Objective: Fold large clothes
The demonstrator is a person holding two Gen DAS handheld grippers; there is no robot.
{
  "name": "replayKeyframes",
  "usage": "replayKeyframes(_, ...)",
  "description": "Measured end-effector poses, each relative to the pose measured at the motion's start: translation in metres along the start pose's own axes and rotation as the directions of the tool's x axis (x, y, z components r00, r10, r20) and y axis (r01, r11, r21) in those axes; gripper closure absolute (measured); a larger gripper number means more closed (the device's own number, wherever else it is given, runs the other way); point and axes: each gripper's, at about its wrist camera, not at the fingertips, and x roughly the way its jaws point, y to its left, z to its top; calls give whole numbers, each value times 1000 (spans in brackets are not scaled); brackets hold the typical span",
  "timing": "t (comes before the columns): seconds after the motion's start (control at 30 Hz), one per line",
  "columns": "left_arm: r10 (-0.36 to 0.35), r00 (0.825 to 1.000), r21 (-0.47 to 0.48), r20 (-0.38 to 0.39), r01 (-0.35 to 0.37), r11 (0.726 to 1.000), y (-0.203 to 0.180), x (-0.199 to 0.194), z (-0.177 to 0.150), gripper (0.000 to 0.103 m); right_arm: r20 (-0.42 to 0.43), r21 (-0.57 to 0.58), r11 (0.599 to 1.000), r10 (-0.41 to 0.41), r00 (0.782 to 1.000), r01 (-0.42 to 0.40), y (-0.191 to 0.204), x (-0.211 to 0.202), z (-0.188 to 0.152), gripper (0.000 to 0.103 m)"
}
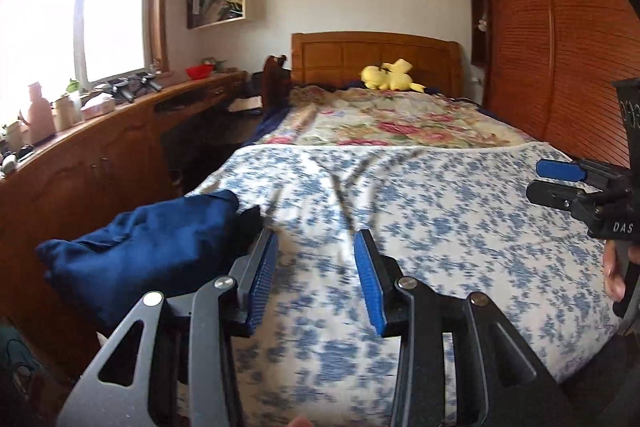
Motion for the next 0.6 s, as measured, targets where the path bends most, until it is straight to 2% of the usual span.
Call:
replayKeyframes(0.17,-65,998,-11,-20,65,998,-52,7,-13,65,-3,88,995,-46,999,46,-35,-39,-39,28)
replayKeyframes(0.33,-93,995,15,-44,94,995,-98,16,-29,65,-11,142,982,-126,992,126,-53,-72,-78,28)
replayKeyframes(0.43,-103,993,46,-55,106,993,-124,15,-34,65,-8,172,971,-168,986,167,-59,-93,-95,28)
replayKeyframes(0.6,-179,982,79,-56,183,980,-163,-2,-36,65,25,241,939,-260,965,246,-71,-138,-111,23)
